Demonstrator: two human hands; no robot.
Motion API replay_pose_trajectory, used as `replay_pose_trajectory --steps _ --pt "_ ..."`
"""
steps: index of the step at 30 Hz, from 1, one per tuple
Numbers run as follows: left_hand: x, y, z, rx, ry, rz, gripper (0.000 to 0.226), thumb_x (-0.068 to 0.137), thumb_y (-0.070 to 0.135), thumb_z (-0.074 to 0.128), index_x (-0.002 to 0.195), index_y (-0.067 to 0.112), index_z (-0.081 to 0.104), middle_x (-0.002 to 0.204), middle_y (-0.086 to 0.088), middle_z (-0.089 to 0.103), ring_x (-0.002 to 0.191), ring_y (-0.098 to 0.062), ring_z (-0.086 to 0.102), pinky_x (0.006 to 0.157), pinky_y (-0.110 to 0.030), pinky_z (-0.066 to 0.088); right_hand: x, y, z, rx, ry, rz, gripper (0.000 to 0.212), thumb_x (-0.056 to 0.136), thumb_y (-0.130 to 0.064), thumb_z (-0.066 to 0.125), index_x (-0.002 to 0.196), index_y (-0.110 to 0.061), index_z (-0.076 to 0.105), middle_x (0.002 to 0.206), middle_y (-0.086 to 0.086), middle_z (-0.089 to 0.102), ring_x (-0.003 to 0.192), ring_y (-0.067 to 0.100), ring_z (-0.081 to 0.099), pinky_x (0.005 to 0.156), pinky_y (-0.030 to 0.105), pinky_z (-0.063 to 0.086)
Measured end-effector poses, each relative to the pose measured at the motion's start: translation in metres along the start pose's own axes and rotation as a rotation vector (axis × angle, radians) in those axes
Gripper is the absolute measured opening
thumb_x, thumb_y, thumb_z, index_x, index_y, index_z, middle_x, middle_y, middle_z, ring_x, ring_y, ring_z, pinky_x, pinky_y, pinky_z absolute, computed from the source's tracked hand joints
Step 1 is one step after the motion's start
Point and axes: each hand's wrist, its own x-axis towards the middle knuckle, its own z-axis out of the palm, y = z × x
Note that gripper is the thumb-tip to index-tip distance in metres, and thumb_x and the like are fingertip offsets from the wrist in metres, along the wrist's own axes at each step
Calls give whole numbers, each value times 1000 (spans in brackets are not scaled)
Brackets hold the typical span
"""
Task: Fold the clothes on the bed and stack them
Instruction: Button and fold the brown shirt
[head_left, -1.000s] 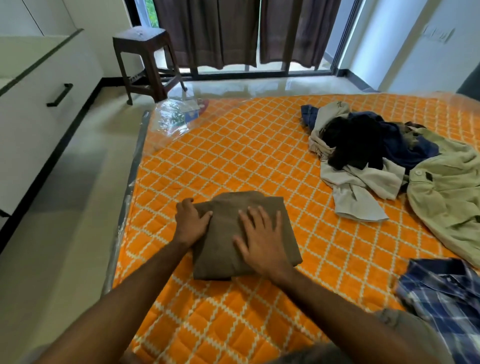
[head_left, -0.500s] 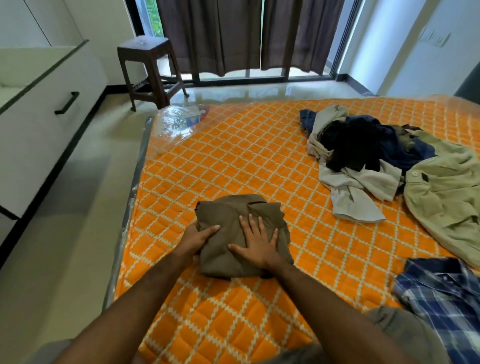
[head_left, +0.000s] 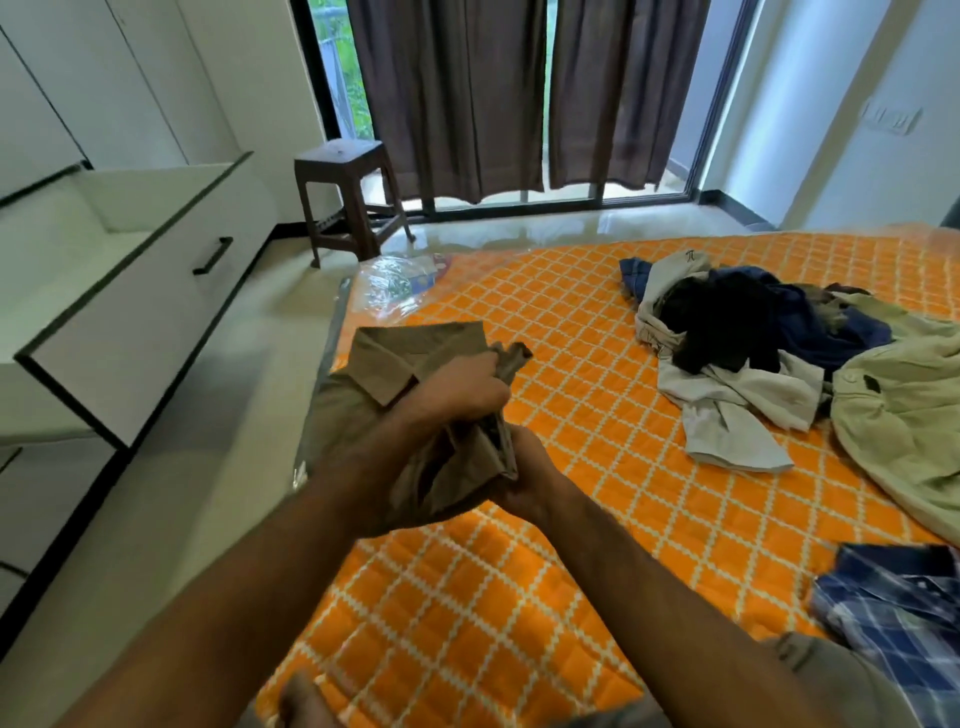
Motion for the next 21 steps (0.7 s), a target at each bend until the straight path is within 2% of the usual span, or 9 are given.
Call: replay_pose_trajectory --steps 4,7,8,10,12,14,17,19,21 --pt "-2 -3 80 6 -52 -65 44 98 36 50 130 7 47 128 -19 59 114 -37 59 87 -38 45 -2 27 -49 -94 259 121 40 108 -18 39 97 -1 73 85 15 74 73 27 73 66 36 60" --pt "-24 -13 134 -256 -255 -40 42 103 49 42 117 12 56 115 -14 66 109 -32 64 85 -36 48 -7 36 -107 -180 443 173 42 109 -27 41 108 2 71 92 16 73 75 31 71 62 38 59" --pt "-32 -22 143 -329 -218 -14 40 103 50 43 114 15 58 113 -9 68 105 -28 66 84 -36 50 -12 32 -121 -141 447 203 47 109 -32 41 103 2 73 93 18 74 76 34 73 61 39 60" --pt "-46 -50 148 -364 47 80 27 102 40 47 110 19 63 107 -2 67 99 -19 64 85 -37 51 -17 23 -137 -63 395 212 57 106 -46 41 101 -2 76 102 20 75 85 34 74 65 41 61" --pt "-54 -90 151 -298 358 113 20 98 31 49 104 18 63 102 0 61 96 -17 57 85 -40 48 -12 12 -143 -231 349 223 69 99 -67 38 107 -11 77 110 15 75 96 33 72 74 42 59" --pt "-61 -128 149 -157 520 -100 27 95 32 54 113 12 59 114 -8 55 107 -27 53 92 -47 46 -8 5 -136 -441 357 217 78 84 -83 45 108 -17 78 110 13 76 102 35 71 82 47 60" --pt "-57 -166 150 -369 343 -562 69 86 59 64 132 9 51 134 -18 49 126 -40 47 103 -52 42 4 14 -126 -606 412 157 108 54 -87 73 132 -13 63 124 8 70 108 32 70 95 49 57" --pt "-51 -168 156 -631 215 -533 76 80 70 64 125 9 52 126 -15 55 120 -37 55 99 -50 48 6 27 -120 -824 521 43 97 72 -72 74 141 -10 45 133 6 61 115 33 64 92 42 54" --pt "-47 -159 162 -721 176 -501 60 88 62 62 118 12 47 116 -9 58 110 -34 59 94 -49 51 7 40 -126 -1008 602 -60 72 92 -54 65 143 -11 39 136 9 57 119 35 59 92 44 51"
